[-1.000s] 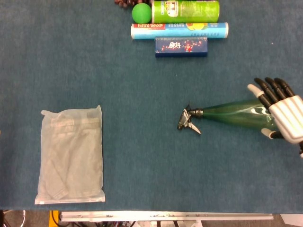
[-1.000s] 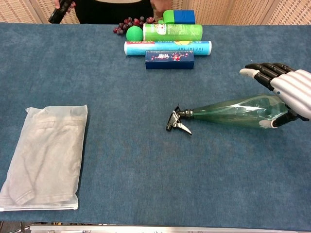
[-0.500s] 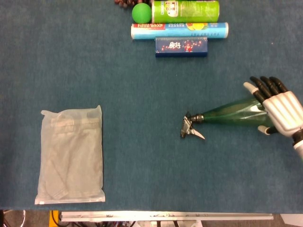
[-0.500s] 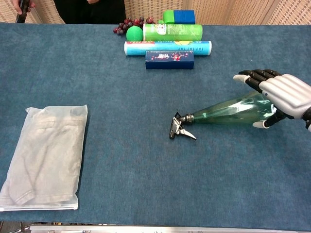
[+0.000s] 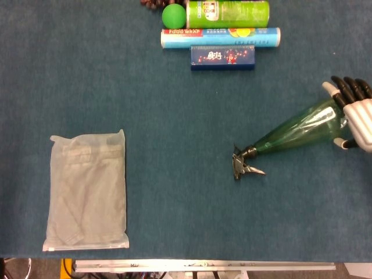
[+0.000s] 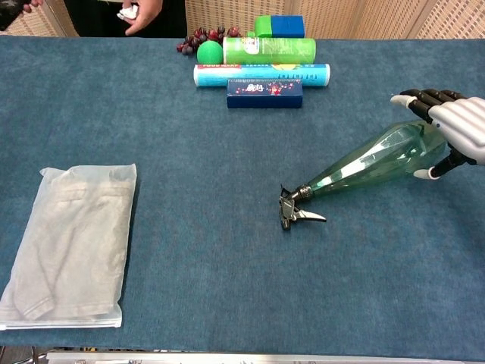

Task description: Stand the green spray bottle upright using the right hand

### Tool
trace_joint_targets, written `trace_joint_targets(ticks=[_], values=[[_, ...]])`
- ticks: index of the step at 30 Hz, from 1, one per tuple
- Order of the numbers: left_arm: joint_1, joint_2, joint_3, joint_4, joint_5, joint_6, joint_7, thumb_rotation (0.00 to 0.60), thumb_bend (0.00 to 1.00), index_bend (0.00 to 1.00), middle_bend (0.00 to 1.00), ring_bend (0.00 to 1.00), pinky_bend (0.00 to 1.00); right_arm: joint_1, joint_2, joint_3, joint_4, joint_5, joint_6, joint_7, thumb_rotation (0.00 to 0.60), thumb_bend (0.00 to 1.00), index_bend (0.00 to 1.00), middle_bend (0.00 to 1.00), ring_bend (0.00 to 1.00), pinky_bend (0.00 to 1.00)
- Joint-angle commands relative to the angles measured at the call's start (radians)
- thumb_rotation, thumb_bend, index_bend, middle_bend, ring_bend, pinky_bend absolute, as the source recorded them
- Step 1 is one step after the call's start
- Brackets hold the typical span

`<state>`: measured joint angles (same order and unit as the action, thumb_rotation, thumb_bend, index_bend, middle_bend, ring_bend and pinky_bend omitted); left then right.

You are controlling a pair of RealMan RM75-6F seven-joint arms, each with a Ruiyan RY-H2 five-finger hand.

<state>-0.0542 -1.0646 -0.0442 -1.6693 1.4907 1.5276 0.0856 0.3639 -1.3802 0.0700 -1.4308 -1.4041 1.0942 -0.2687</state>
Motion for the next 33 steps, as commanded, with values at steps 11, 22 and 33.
trace_joint_targets(ticks=[11,22,33], values=[[0.001,0.003,0.002,-0.007,0.001,-0.001,0.006,0.600,0.05,0.37,0.22,0.09,0.10,0.035,0.087,-0.049,-0.163,-0.033,-0.066,-0.014,0.600,0.00,0.07,0.06,0.00,0.09],[0.010,0.018,-0.004,-0.017,-0.005,0.013,-0.006,0.600,0.05,0.37,0.22,0.09,0.13,0.132,0.077,-0.016,-0.243,0.081,-0.174,-0.224,0.600,0.00,0.07,0.09,0.00,0.09],[0.017,0.036,-0.009,-0.030,-0.019,0.018,-0.014,0.600,0.05,0.37,0.22,0.09,0.14,0.219,0.045,-0.016,-0.263,0.253,-0.242,-0.404,0.600,0.00,0.07,0.12,0.00,0.09]])
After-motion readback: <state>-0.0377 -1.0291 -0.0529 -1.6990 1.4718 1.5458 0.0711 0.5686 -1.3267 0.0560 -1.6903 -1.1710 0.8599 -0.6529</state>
